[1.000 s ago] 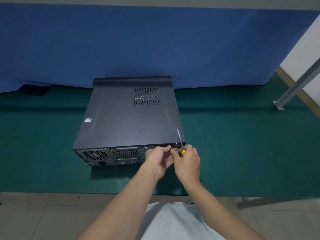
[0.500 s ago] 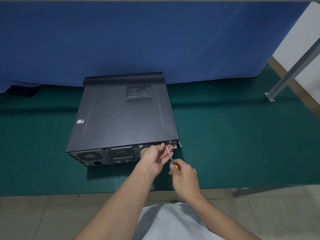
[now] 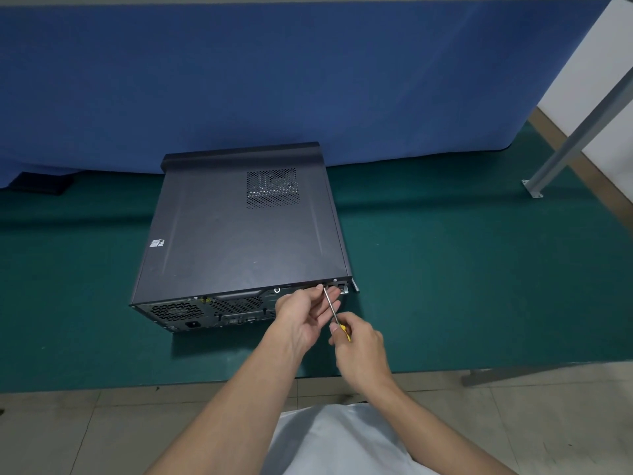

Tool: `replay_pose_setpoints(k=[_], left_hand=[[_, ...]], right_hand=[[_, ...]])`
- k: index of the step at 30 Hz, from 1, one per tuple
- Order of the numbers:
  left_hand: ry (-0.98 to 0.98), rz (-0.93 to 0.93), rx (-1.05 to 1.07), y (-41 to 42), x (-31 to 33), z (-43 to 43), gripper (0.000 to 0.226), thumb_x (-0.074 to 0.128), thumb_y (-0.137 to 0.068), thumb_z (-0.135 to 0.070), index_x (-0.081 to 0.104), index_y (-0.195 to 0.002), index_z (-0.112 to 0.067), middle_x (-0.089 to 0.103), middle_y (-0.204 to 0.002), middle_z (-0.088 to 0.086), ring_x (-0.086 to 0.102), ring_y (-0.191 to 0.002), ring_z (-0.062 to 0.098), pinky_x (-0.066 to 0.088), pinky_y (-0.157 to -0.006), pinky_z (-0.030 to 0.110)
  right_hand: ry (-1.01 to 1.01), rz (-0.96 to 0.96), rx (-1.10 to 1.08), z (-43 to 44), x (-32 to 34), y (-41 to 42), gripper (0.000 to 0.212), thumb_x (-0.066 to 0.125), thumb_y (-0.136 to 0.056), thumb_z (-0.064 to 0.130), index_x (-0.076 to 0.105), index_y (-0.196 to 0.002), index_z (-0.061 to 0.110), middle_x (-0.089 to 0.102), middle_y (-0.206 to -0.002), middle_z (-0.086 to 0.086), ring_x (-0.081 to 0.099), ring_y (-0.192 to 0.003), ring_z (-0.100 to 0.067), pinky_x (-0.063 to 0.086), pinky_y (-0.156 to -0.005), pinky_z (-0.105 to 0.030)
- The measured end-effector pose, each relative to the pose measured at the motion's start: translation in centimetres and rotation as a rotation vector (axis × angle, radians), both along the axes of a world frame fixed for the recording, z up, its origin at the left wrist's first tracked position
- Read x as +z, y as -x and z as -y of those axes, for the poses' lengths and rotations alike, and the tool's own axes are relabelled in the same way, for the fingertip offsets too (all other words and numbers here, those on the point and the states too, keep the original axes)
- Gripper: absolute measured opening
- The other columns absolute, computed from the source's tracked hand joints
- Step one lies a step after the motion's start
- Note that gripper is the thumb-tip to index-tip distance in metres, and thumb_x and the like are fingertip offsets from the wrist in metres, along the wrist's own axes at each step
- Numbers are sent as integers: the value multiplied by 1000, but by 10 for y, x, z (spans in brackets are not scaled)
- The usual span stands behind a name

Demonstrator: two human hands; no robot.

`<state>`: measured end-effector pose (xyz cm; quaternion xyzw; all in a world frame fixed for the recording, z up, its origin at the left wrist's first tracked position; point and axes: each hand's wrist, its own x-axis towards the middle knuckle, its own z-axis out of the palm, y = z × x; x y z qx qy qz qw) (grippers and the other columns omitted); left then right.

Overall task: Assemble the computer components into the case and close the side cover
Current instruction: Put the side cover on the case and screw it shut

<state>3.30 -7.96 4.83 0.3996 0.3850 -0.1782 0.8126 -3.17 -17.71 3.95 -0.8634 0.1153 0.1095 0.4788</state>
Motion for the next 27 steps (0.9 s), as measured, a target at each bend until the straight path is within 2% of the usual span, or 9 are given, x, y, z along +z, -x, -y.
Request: replay_pose_setpoints(k=[2, 4, 7, 9, 19, 22, 27], left_hand=[[-6, 3, -1, 0, -1, 0, 7, 53, -93, 7, 58, -97, 10, 71, -77, 22, 73, -67, 26, 58, -58, 34], [-15, 10, -7, 1, -1, 0, 6, 54, -93, 6, 58, -96, 10, 71, -77, 22, 73, -65, 25, 58, -58, 33], [-47, 11, -17, 0, 0, -1, 4, 56, -92, 7, 59, -93, 9, 71, -78, 22, 72, -65, 24, 59, -58, 32], [-57, 6, -18, -1, 1, -1, 3, 57, -90, 8, 60, -92, 10, 70, -80, 23, 72, -64, 24, 59, -56, 32], [-24, 5, -28, 2, 0, -3, 5, 57, -91, 5, 61, -89, 7, 72, -82, 20, 72, -69, 23, 59, -61, 32], [14, 0, -45, 3, -1, -3, 8, 57, -93, 1, 61, -93, 8, 73, -84, 20, 72, -70, 23, 59, -60, 30], [112, -18, -99, 0, -2, -2, 17, 49, -97, -6, 62, -96, 6, 73, -88, 19, 73, -75, 25, 57, -79, 35]], right_hand=[[-8, -18, -1, -1, 1, 0, 17, 49, -97, 19, 58, -82, 19, 65, -74, 0, 59, -67, -26, 46, -61, -29], [-63, -52, -29, -3, 3, -1, 19, 49, -97, 18, 60, -81, 18, 65, -70, 1, 57, -58, -21, 47, -57, -31], [-273, -146, -153, -7, 7, -1, 21, 49, -97, 16, 63, -82, 13, 61, -64, 0, 47, -41, -12, 40, -40, -24], [-380, -174, -217, -8, 10, -1, 21, 48, -98, 15, 63, -83, 11, 59, -65, 0, 43, -40, -11, 34, -37, -21], [-367, -208, -202, -7, 12, -3, 24, 48, -98, 15, 65, -81, 10, 58, -67, -2, 41, -41, -11, 31, -37, -20], [-433, -241, -225, -8, 14, -4, 24, 47, -98, 15, 65, -83, 9, 59, -68, -3, 40, -42, -11, 30, -39, -20], [-580, -291, -279, -7, 17, -6, 23, 45, -100, 10, 61, -87, -1, 55, -69, -7, 37, -43, -12, 24, -38, -19]])
